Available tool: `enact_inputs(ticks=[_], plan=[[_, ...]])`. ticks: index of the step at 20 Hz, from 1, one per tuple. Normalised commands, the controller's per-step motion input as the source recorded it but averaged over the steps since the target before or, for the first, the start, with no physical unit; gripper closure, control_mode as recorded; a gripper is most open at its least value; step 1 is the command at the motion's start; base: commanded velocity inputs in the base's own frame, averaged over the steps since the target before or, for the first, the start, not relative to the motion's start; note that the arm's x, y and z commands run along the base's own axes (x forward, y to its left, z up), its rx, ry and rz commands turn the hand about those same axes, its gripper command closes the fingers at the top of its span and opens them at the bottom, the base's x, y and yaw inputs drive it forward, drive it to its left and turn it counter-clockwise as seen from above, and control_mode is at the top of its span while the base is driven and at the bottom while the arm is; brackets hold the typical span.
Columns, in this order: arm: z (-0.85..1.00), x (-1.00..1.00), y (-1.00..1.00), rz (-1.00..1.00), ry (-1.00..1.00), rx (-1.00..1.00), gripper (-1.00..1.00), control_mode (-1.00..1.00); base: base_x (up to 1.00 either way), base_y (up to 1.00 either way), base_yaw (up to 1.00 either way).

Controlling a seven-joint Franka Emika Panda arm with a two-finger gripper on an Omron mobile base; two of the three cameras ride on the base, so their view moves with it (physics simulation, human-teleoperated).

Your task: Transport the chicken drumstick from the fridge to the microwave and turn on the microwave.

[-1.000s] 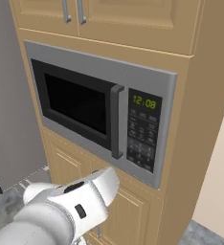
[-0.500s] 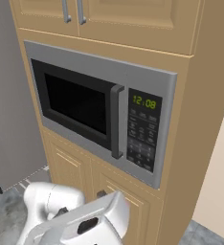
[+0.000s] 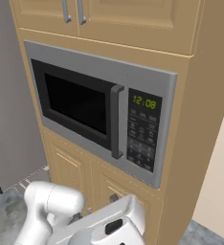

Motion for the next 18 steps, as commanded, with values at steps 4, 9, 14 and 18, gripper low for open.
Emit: enact_inputs(ticks=[4, 9, 14, 18], plan=[[-0.67, 0.33, 0.00, 0.00, -0.12, 0.00, -1.00, -1.00, 0.00, 0.00, 0.00], [-0.62, 0.28, 0.00, 0.00, -0.12, 0.00, -1.00, -1.00, 0.00, 0.00, 0.00], [-0.17, 0.34, 0.08, -0.02, -0.03, -0.01, -1.00, -1.00, 0.00, 0.00, 0.00], [0.00, 0.28, 0.14, -0.05, 0.00, -0.03, -1.00, -1.00, 0.00, 0.00, 0.00]])
